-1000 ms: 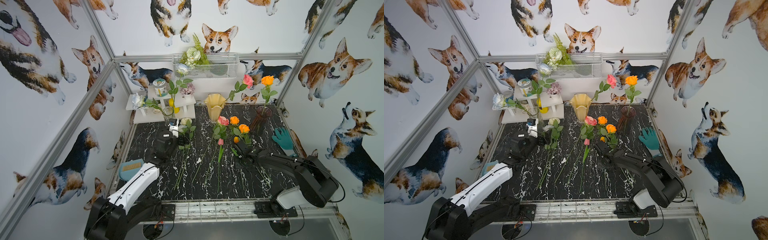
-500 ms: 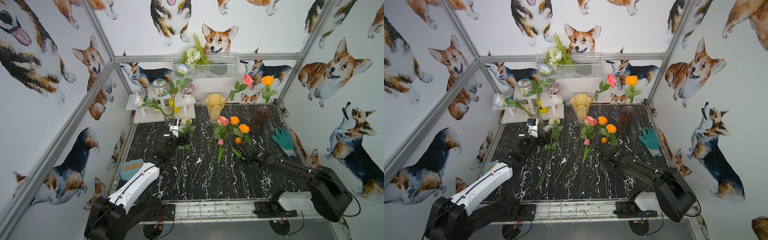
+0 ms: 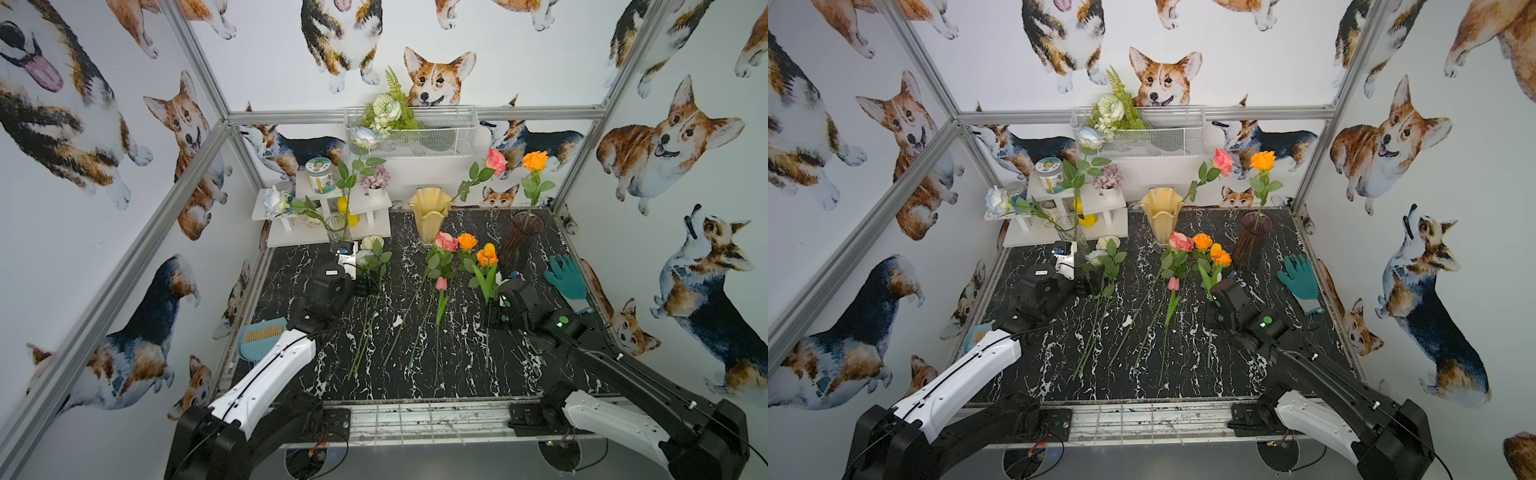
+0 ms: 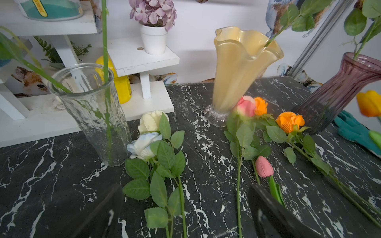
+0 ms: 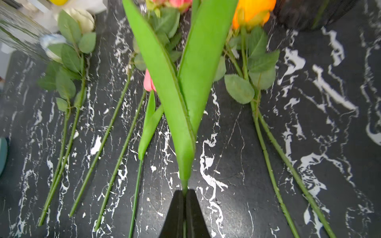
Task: Arrange the flowers in different vases according to their variety
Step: Pick up the flower at the center of the board.
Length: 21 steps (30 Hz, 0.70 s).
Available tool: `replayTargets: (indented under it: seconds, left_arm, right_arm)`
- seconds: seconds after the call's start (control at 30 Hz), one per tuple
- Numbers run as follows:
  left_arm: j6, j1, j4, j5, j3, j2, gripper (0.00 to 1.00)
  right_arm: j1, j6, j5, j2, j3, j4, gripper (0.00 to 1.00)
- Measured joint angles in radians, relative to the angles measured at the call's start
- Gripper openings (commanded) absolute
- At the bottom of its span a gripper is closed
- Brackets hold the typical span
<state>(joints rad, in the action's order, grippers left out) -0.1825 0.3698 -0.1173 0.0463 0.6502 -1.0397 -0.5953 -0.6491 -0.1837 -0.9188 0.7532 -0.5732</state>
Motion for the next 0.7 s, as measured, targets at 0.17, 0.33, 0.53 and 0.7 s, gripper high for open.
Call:
replayTargets:
  seconds: [0.17, 0.33, 0.53, 0.7]
  left_arm:
    - [-0.011, 0.0, 0.029, -0.027, -0.007, 0.002, 1.0]
    - [-0.026, 0.0, 0.044, -0.065, -0.008, -0.014, 1.0]
    - [-0.032, 0.0, 0.052, -0.098, -0.014, -0.025, 1.0]
    - [-0.032, 0.0, 0.055, -0.111, -0.016, -0.026, 1.0]
  right_arm:
    - [0.0, 0.039, -0.116, 0.024, 0.095, -0.019, 0.0]
    - [0.005, 0.126, -0.254, 0.004, 0.192, 0.014, 0.0]
    - [0.103, 0.266, -0.34, -0.063, 0.286, 0.138, 0.0]
    - [0.219, 0.352, -0.355, -0.118, 0.352, 0.264, 0.0]
